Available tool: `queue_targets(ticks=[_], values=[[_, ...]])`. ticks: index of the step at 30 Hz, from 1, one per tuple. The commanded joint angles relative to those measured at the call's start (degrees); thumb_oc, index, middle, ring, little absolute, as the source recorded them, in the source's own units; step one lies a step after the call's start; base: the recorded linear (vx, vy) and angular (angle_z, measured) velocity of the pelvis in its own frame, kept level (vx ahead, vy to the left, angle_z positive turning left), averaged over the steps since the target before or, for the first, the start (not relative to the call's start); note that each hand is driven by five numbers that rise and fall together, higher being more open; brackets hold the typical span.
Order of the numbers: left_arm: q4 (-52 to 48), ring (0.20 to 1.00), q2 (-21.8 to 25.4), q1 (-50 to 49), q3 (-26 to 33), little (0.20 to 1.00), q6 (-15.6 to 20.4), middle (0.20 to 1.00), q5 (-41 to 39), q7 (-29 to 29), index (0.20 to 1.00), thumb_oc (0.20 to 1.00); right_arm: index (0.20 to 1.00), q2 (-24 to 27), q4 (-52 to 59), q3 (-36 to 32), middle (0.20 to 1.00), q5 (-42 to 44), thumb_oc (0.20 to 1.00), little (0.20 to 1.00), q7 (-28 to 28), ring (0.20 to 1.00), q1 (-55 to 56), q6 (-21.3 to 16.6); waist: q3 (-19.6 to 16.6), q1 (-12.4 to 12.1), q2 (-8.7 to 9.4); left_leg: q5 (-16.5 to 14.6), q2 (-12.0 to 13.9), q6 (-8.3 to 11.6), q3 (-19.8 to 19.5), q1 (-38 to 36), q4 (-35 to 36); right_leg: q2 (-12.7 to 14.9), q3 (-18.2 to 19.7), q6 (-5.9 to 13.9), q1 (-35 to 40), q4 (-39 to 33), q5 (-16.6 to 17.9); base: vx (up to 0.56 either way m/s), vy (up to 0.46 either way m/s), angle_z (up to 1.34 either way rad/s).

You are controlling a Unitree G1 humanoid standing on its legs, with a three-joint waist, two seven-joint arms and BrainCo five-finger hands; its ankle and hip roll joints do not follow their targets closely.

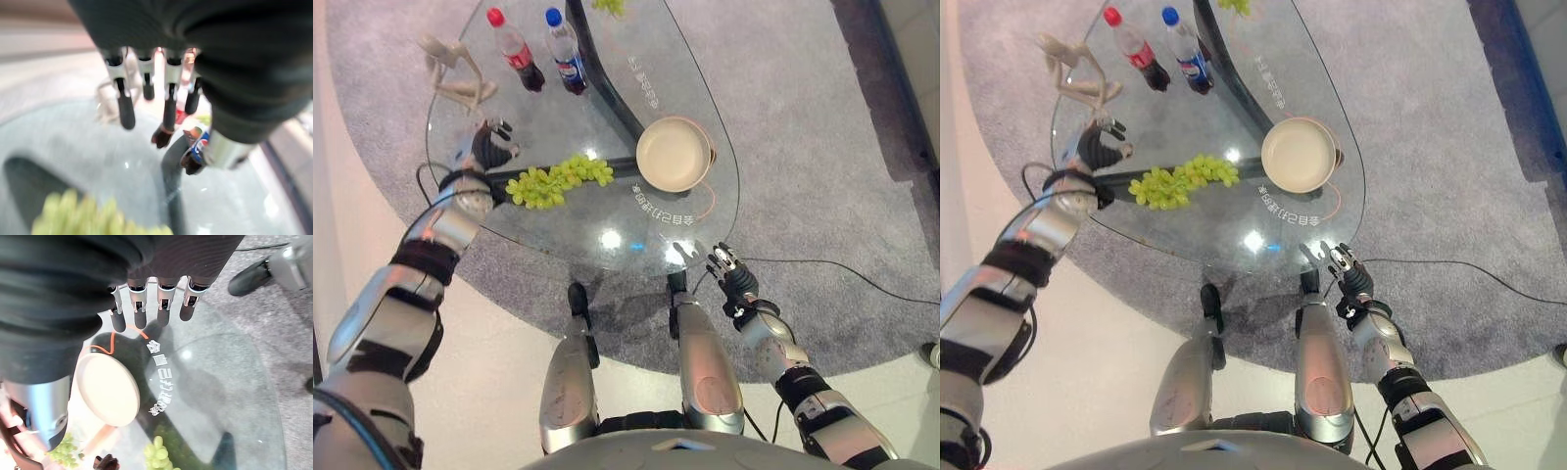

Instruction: Pick up fruits into the plate

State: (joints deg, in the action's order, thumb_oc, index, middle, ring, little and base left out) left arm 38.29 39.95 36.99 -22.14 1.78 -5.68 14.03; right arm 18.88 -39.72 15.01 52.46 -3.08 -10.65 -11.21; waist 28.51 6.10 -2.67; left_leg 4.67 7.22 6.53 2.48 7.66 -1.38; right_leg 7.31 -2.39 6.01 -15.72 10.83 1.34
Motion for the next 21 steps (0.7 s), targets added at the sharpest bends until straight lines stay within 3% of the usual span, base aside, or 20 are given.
queue_targets(ticks=[1,3,8,14,18,21], values=[[-0.89,1.000,-4.03,-11.53,6.92,1.000,8.09,1.000,-11.73,-5.59,1.000,1.000,1.000,-3.30,-1.02,-2.13,1.000,-5.07,1.000,1.000,-0.48,1.000,5.78,-0.54,-8.00,-2.20,0.89,-3.80,-5.10,-2.77,2.51,-0.68,0.45,-2.28,-2.13,-1.15,5.53,-4.32,-2.50,0.09,-0.006,0.09],[-0.88,1.000,-7.80,-17.22,9.01,1.000,9.43,1.000,-12.44,-8.17,1.000,1.000,1.000,-3.99,-1.70,-2.88,1.000,-6.59,1.000,1.000,-0.27,1.000,7.01,0.07,-9.55,-2.73,1.12,-3.96,-5.17,-2.90,2.43,-2.46,1.16,-2.06,-2.29,-0.93,7.95,-5.99,-2.15,0.12,-0.018,0.10],[5.87,1.000,-17.77,-29.51,13.20,1.000,7.28,1.000,-14.73,-12.16,1.000,1.000,1.000,-5.62,-6.73,-5.70,1.000,-12.59,1.000,1.000,-0.39,1.000,10.00,0.98,-14.09,-4.14,1.84,-4.52,-5.12,-3.28,2.57,-7.00,2.40,-1.72,-2.50,-0.61,13.50,-9.52,-1.04,0.17,0.007,0.12],[28.54,1.000,-24.03,-37.01,16.10,1.000,4.53,1.000,-15.01,-14.29,1.000,1.000,1.000,-6.79,-22.79,-8.22,1.000,-20.79,1.000,1.000,-3.54,1.000,10.25,-0.61,-18.51,-5.76,2.81,-6.25,-5.42,-3.87,3.80,-11.45,2.67,-0.65,-4.05,-0.51,18.86,-11.80,-1.04,0.15,0.078,0.04],[38.39,1.000,-26.40,-39.02,17.06,1.000,-2.58,1.000,-6.99,-13.42,1.000,1.000,1.000,-7.98,-29.19,-9.50,1.000,-25.03,1.000,1.000,-1.51,1.000,9.99,0.47,-19.90,-6.20,3.51,-7.67,-6.25,-4.86,3.64,-13.43,2.43,0.02,-3.93,-0.25,20.80,-11.73,-1.37,0.13,0.146,0.01],[41.11,1.000,-27.27,-40.04,19.43,1.000,-5.00,1.000,-7.89,-12.66,1.000,1.000,1.000,-8.27,-32.23,-11.54,1.000,-26.18,1.000,1.000,-0.68,1.000,10.41,0.92,-20.28,-6.30,3.97,-9.62,-7.48,-6.30,3.18,-14.87,1.67,1.06,-3.18,0.41,21.55,-10.19,-2.08,0.17,0.248,0.01]])
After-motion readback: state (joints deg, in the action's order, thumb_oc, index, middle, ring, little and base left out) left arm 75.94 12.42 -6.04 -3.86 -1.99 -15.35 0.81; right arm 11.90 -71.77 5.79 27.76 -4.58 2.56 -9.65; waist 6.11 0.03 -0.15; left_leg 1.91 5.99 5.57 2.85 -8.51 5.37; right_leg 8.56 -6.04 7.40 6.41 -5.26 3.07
